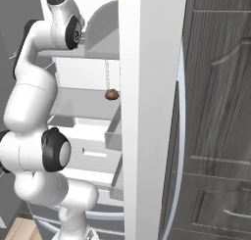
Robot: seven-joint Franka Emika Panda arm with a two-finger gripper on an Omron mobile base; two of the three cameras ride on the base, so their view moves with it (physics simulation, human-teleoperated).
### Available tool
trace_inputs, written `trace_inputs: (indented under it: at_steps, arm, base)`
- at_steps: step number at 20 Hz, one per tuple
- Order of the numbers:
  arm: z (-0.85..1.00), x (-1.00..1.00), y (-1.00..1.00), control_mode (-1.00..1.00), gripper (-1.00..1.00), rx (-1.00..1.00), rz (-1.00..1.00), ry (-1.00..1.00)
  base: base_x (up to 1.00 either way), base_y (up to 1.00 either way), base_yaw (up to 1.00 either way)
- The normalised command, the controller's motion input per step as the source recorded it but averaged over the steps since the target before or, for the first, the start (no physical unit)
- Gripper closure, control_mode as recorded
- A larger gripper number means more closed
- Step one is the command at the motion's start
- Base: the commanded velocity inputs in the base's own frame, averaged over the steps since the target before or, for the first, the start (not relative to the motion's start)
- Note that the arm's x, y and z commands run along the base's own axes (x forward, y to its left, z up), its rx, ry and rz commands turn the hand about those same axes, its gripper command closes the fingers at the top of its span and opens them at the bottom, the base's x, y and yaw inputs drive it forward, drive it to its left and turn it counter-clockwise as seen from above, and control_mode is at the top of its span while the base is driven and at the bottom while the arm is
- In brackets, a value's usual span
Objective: Pick up the peach and kiwi from the fridge and place one fruit on each plate on the dining counter.
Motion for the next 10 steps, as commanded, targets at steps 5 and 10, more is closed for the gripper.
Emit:
trace_inputs:
  at_steps: [5, 10]
  arm:
    - [0.02, 0.31, 0.00, -1.00, -1.00, 0.00, -0.02, -0.09]
    - [0.00, 0.64, 0.00, -1.00, -1.00, 0.00, -0.02, -0.02]
  base:
    - [0.00, 0.00, 0.00]
    - [0.00, 0.00, 0.00]
